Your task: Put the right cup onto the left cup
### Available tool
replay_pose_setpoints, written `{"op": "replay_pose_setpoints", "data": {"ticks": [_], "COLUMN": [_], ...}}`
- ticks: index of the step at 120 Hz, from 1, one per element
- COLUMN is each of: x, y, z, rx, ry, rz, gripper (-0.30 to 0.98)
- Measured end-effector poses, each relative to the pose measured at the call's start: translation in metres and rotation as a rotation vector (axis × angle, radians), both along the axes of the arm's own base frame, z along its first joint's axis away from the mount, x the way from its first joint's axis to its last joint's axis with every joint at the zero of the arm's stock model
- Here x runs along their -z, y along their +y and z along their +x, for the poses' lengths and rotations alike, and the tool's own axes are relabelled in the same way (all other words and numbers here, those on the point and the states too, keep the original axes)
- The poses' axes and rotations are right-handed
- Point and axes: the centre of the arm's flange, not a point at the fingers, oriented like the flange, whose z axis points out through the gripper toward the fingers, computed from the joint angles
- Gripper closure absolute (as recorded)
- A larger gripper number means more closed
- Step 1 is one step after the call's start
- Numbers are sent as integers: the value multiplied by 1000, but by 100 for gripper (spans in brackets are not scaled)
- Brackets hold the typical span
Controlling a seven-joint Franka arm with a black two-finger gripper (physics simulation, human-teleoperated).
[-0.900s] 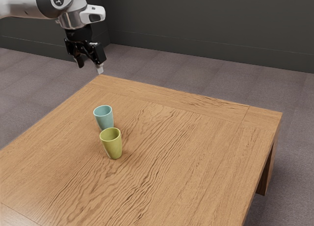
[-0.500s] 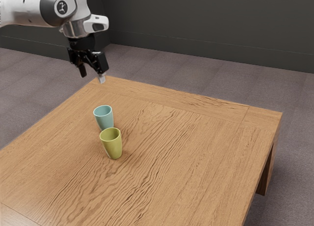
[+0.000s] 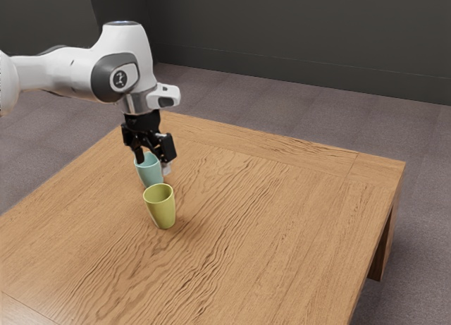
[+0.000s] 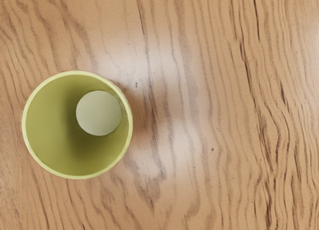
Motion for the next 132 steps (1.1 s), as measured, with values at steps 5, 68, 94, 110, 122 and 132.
{"op": "replay_pose_setpoints", "data": {"ticks": [5,68,94,110,122,132], "x": [7,96,130,143,144,141], "y": [12,16,15,15,14,14], "z": [3,29,40,45,44,41], "rx": [-25,-62,-74,-77,-78,-79], "ry": [2,-4,-12,-12,-15,-19], "rz": [1,18,17,19,18,17], "gripper": [0,0,0,0,3,11]}}
